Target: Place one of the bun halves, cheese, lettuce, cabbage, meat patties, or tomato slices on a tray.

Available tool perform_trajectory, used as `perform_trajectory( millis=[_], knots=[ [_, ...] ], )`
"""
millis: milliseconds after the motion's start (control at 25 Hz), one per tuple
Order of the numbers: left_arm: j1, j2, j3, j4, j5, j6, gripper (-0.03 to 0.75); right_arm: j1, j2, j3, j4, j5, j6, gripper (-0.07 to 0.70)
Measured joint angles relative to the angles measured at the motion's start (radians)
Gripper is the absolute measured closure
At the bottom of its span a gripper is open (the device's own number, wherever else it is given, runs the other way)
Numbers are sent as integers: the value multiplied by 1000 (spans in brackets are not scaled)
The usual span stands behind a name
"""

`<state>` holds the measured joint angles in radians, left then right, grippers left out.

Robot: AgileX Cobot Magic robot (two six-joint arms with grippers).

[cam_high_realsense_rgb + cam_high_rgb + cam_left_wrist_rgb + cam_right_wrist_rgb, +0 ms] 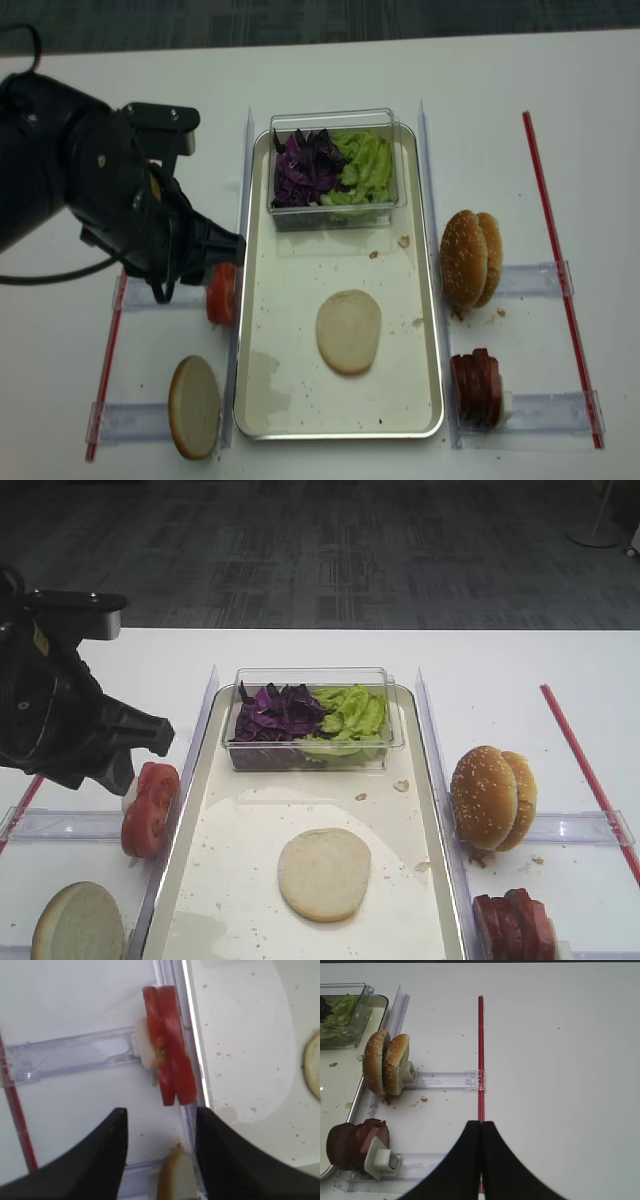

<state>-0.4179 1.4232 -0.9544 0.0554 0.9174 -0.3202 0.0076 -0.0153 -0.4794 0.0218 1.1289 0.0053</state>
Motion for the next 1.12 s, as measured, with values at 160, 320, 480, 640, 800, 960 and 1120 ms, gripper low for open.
perform_trajectory(
  millis=[160, 320, 480, 640, 800, 960, 1120],
  knots=[
    [18, 0, -8, 57, 26, -39, 421, 0, 0, 0, 0, 0, -5, 267],
    [93, 0, -8, 69, 47, -32, 421, 0, 0, 0, 0, 0, -5, 267],
    [188, 0, -9, 69, 72, 30, 421, 0, 0, 0, 0, 0, -5, 267],
    [277, 0, -14, 65, 81, 103, 421, 0, 0, 0, 0, 0, -5, 267],
    [357, 0, -14, 63, 83, 163, 421, 0, 0, 0, 0, 0, -5, 267],
    [411, 0, -14, 12, 84, 239, 374, 0, 0, 0, 0, 0, -5, 267],
    [421, 0, -14, -10, 93, 279, 234, 0, 0, 0, 0, 0, -5, 267]
  ],
)
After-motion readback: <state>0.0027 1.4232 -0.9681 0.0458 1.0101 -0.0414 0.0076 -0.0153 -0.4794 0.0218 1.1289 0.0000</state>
